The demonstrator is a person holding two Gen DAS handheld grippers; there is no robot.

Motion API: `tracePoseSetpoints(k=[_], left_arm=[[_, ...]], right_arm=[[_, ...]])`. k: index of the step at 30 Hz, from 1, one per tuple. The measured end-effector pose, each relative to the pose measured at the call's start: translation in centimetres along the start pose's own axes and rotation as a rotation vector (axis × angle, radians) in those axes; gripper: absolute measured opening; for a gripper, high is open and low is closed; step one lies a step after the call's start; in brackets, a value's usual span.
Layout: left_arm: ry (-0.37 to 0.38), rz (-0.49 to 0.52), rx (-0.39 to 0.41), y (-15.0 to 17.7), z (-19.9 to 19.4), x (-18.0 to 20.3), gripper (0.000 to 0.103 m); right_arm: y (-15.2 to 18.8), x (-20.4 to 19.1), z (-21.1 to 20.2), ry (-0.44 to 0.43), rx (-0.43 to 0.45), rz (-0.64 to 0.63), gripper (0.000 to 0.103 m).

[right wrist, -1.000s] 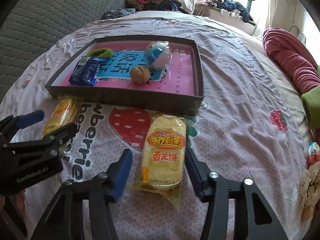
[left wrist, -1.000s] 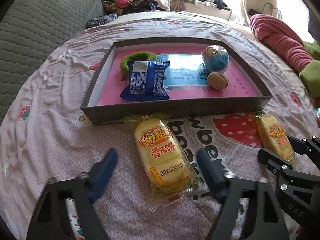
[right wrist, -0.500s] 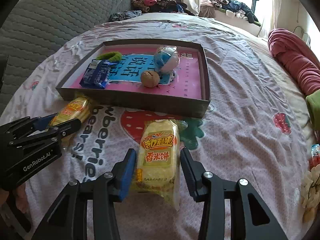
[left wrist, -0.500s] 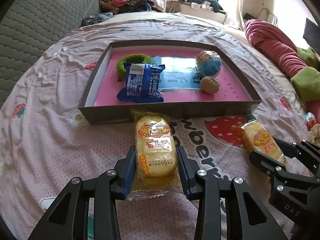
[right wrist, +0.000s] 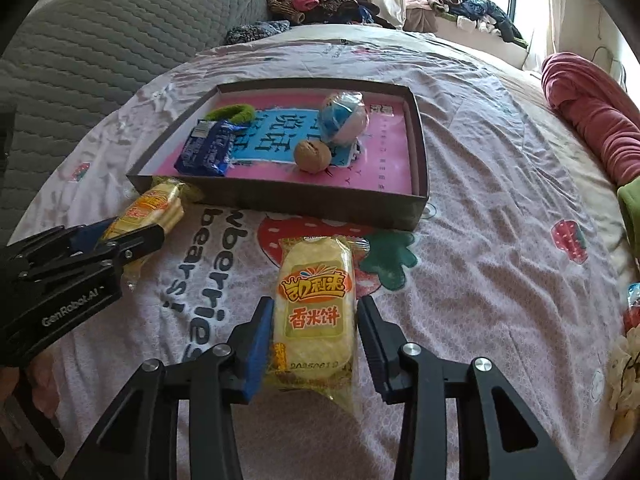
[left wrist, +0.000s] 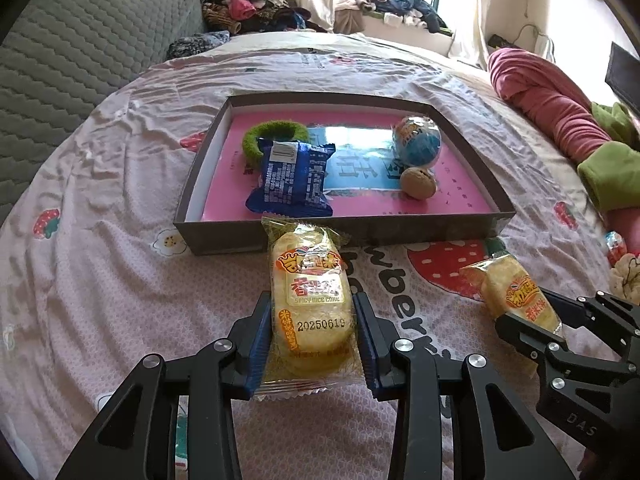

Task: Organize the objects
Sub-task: 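Lift the yellow bar with the left tool while the right tool carries its bar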

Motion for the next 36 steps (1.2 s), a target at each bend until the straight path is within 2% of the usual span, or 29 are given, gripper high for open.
tracePoseSetpoints(k=[7, 17, 25, 36], left_arm=[[-0.002, -0.009, 0.049, -0.6, -2.5, -0.3, 0.04], [-0.025, 0.014, 0.154, -1.5, -9.3, -0.2, 0.04], [-0.034, 0.023, 0.23, -2.2, -14.1, -0.1, 0.04], [-0.027, 0.041, 0.288, -3.4, -16.5, 0.5, 0.04]], right_arm=[[-0.9, -0.8, -2.6, -0.019, 0.052, -0.005, 0.043], [-3.3, -2.8, -10.4, -0.038, 0.209, -0.032, 0.043], [-4.0, -4.1, -14.0, -0.044, 0.275, -0.043, 0.043], [-5.7, -4.5, -17.6, -0.047, 0.362, -0.053, 0.043]])
Point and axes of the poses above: each gripper's, at about its wrist camera, not at the fingertips, and z roughly the way its jaws point, x to its right, y to its underside, the point moved 9 cm from there along z, roughly the way its jaws point, and after that the axes turned 8 degrees about -x, right-handed, at the moved point
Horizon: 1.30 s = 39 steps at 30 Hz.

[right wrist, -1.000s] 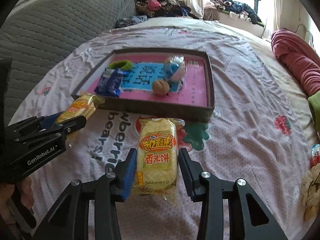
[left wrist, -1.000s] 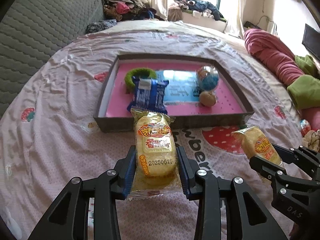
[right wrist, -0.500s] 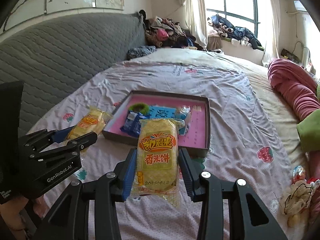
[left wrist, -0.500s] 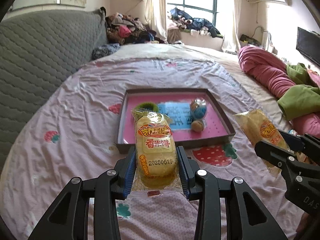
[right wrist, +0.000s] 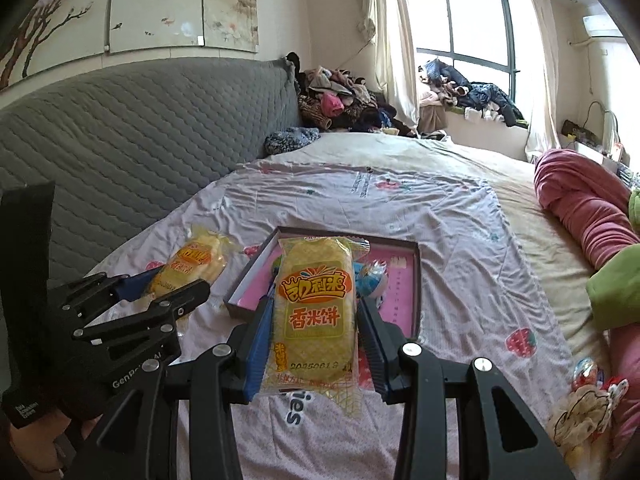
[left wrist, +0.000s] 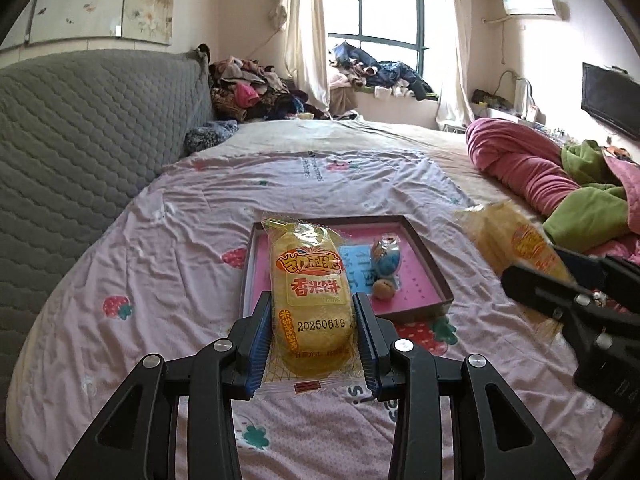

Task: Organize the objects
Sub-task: 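Lift the yellow bar with the left tool while the right tool carries its bar, then lower the yellow bar onto the book with the left tool while the right tool lowers its bar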

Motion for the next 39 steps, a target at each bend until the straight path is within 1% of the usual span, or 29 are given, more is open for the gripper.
tracePoseSetpoints(k=[9, 17, 22, 27, 35, 39], left_arm=[[-0.003, -0.009, 0.028, -2.4, 0.1, -0.2, 0.04], [0.012, -0.012, 0.021, -4.2, 3.1, 0.8, 0.04], [0.01, -0.009, 0.019, -5.4, 5.4, 1.6, 0.04], [0.003, -0.019, 0.016, -6.5, 7.9, 1.7, 0.04], [0.018, -0.027, 0.016, -8.2, 11.4, 2.3, 0.04], [0.019, -0.028, 0.013, -8.9, 13.3, 2.7, 0.04]], right_arm=[[-2.5, 1.5, -0.8, -0.013, 0.041, 0.028, 0.043], [-4.1, 3.4, -0.3, -0.009, 0.058, 0.06, 0.043], [-5.6, 4.2, 0.4, 0.01, 0.077, 0.029, 0.043], [-6.3, 5.3, 2.1, 0.0, 0.089, 0.038, 0.043], [-6.7, 7.6, 5.3, 0.008, 0.092, 0.067, 0.043], [-6.8, 7.9, 6.8, 0.001, 0.095, 0.069, 0.043]])
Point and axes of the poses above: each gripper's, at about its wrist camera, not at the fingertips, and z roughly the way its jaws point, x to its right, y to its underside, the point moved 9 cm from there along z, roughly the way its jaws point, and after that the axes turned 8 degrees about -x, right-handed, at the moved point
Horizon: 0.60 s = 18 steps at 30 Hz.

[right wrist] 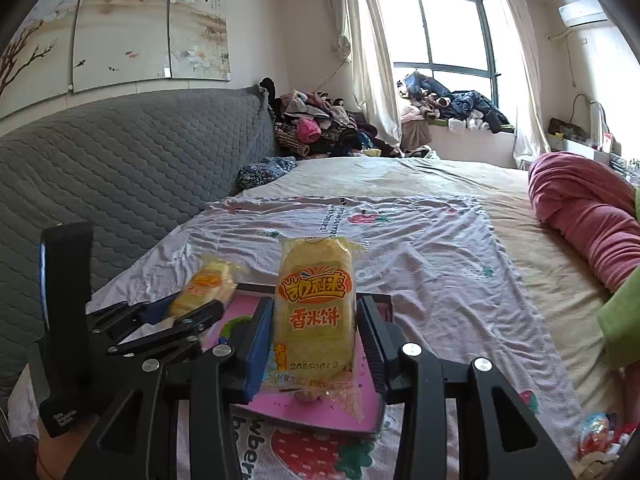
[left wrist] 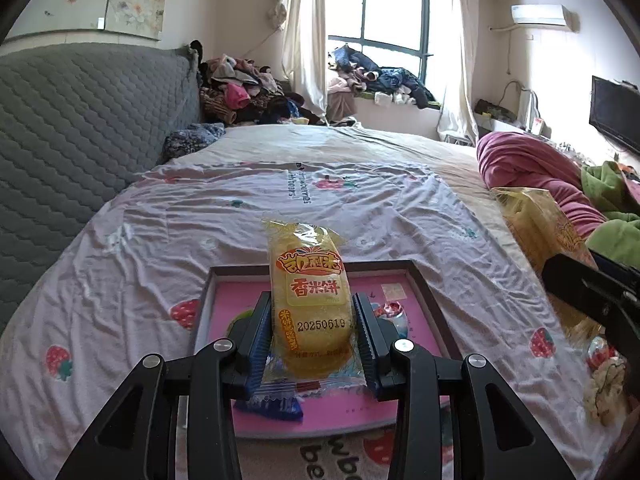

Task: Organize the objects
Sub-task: 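Lower the yellow bar onto the book with the left tool while the right tool lowers its bar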

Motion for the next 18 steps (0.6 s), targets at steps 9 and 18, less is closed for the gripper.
tracePoseSetpoints(k=[9, 18], left_arm=[[0.01, -0.006, -0.026, 0.9, 4.7, 0.4, 0.04], [-0.006, 0.0, -0.041, 1.9, 7.6, -0.1, 0.04]], right_arm=[[1.6, 1.2, 4.5, 0.004, -0.038, 0.005, 0.043], [3.7, 2.3, 7.5, 0.021, -0.078, 0.007, 0.043]])
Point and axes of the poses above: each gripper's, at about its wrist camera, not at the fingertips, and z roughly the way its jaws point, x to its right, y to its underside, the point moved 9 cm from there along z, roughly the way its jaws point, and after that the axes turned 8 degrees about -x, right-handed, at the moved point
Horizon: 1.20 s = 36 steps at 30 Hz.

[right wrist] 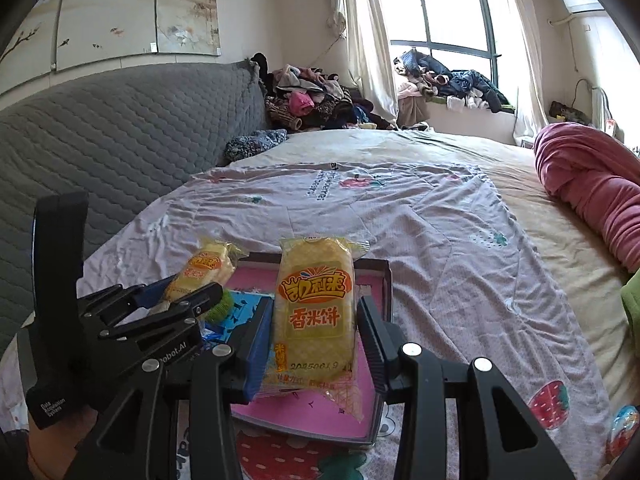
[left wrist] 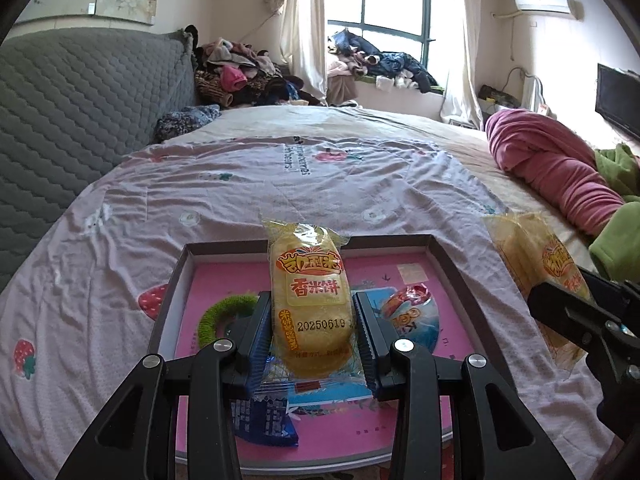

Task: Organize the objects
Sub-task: 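Lower the yellow bar onto the book with the left tool while the right tool lowers its bar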

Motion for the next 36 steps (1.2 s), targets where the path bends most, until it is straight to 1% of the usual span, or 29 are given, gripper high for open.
tracePoseSetpoints(k=[6, 13, 18, 22, 27, 31, 36], left_arm=[[-0.005, -0.002, 0.001, 0.4, 1.0, -0.6, 0.04], [-0.012, 0.006, -0.012, 0.9, 1.9, -0.6, 0.04], [-0.018, 0.02, -0.022, 1.3, 2.6, -0.3, 0.04], [-0.027, 0.03, -0.045, 1.9, 3.6, -0.1, 0.04], [-0.035, 0.037, -0.066, 2.5, 4.7, 0.0, 0.04], [-0.043, 0.039, -0.074, 2.8, 5.2, 0.0, 0.04], [-0.044, 0.049, -0.09, 3.2, 5.8, 0.1, 0.04]], right_arm=[[0.5, 0.5, 1.1, 0.007, -0.011, 0.008, 0.043], [1.3, 1.4, 2.2, 0.045, -0.052, 0.019, 0.043], [2.2, 2.3, 3.2, 0.066, -0.096, 0.039, 0.043], [3.2, 2.7, 4.4, 0.082, -0.146, 0.043, 0.043], [4.0, 3.4, 5.3, 0.101, -0.189, 0.054, 0.043], [4.3, 3.1, 5.7, 0.112, -0.203, 0.033, 0.043], [5.1, 2.9, 6.6, 0.137, -0.245, 0.01, 0.043]])
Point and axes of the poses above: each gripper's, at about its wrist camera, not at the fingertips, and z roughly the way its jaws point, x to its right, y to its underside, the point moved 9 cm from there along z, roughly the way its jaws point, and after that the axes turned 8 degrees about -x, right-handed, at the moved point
